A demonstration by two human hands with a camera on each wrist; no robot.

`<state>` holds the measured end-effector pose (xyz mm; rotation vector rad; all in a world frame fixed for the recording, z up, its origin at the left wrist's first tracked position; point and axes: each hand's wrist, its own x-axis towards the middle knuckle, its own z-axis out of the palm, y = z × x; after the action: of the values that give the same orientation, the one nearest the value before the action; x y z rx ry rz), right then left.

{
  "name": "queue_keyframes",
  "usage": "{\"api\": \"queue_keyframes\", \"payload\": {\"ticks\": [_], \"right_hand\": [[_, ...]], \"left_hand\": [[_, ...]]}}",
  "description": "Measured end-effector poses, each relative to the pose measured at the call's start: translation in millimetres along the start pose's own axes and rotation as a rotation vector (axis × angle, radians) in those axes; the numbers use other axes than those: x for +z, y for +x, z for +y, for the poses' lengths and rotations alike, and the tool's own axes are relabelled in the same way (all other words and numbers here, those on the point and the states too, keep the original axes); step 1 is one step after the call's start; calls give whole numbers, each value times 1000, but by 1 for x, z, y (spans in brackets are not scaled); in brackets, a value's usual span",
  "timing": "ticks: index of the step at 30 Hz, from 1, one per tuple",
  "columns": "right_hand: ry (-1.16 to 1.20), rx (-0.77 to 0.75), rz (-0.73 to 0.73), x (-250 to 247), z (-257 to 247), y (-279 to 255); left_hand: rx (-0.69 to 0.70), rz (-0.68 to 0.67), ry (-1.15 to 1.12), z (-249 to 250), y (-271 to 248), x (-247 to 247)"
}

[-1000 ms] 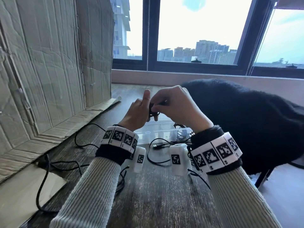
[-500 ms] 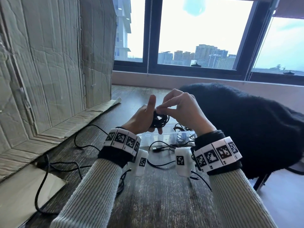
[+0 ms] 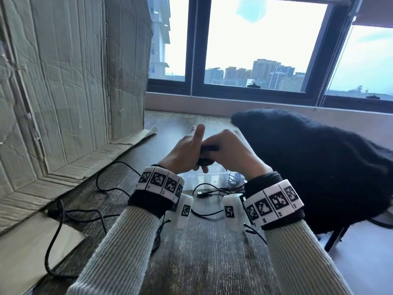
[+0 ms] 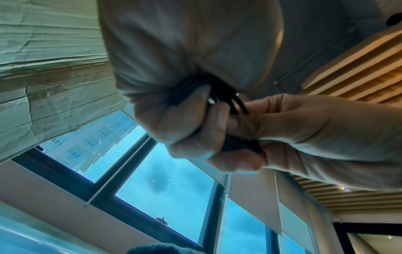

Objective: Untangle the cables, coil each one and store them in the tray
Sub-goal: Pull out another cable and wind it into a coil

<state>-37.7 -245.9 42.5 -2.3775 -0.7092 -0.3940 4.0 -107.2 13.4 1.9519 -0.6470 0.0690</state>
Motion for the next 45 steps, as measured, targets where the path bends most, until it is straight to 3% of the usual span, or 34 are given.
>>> {"api": "queue_keyframes", "payload": {"ticks": [8,14,16,20,22,27,30,34,39,45], "right_hand": [[54,50,-33,5,8,4],[68,152,128,12,14,7],[68,192,208,9,21,8],[211,301,339,-1,38,6],[239,305,354,-3,41,6],[309,305,267,-6,36,3],[327,285,220,-10,30,0],[368,285,154,-15,21,-3],[340,335,117,-24,26,-5],[223,392,69,-30,28,-9]], "left_hand": [[43,77,-29,-11,-3,-8],[144,355,114,-15,5,-8],[146,292,64,-21,8,-16],[69,-16,-137,-18,6,-27],[76,-33,-162,-15,5,-28],[155,82,-126,-14,6,-25],[277,158,58,-15,7,-22],[334,192,197,-11,6,-21],[413,173,221,-6,4,-14],[416,259,173,-6,2,-4]]}}
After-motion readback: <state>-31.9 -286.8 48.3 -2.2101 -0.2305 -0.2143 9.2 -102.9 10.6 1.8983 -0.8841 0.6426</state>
